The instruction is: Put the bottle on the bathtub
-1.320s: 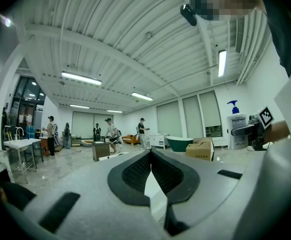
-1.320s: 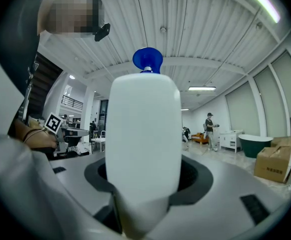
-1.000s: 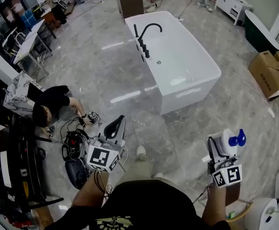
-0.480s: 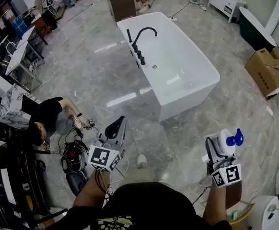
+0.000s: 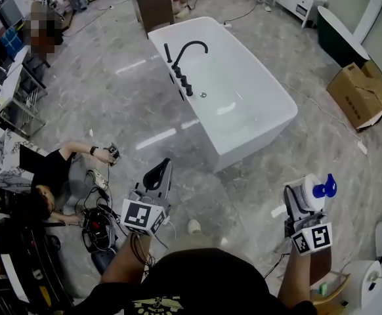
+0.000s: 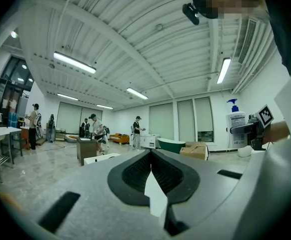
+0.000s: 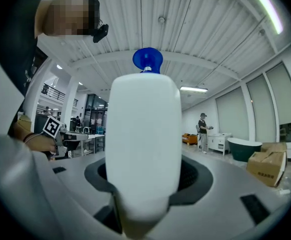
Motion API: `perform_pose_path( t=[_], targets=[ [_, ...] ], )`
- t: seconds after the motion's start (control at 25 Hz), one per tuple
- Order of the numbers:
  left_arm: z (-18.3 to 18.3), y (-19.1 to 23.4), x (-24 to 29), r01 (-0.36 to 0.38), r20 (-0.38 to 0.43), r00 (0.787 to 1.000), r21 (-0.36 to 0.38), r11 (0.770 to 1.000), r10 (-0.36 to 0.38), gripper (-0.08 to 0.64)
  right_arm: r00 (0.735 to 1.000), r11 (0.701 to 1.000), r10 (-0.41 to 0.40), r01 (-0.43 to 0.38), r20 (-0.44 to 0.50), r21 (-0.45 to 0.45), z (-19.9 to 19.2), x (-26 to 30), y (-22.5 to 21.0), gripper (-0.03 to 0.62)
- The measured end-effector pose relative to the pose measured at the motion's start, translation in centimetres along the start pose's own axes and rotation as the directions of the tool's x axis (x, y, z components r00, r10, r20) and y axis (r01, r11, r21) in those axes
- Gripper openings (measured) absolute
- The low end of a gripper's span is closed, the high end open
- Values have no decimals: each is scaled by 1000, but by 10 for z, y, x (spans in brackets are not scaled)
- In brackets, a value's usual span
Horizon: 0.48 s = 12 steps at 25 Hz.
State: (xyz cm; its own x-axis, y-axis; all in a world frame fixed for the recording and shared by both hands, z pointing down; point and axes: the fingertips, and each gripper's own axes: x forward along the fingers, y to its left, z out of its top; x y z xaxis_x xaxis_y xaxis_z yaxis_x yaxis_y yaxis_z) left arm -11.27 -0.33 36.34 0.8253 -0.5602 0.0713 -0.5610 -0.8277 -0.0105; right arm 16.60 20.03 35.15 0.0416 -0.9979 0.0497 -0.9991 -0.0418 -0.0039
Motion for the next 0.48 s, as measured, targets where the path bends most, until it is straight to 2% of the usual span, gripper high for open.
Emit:
perform_pose_path(
  t=[0.16,0.32,0.48],
  targets=[
    [1,18,13,37,15,999,3,999,-37,9,1000,1000,-16,16,12,-9,7,20,13,258],
    [1,25,23,64,26,998,-8,998,-64,9,1000,1000,-13,13,-14,-27,6,33,26,258],
    [-2,31,31,77,26,997,-10,997,-77,9,1000,999,-23,23,-10,-37,12,44,23,258]
  ],
)
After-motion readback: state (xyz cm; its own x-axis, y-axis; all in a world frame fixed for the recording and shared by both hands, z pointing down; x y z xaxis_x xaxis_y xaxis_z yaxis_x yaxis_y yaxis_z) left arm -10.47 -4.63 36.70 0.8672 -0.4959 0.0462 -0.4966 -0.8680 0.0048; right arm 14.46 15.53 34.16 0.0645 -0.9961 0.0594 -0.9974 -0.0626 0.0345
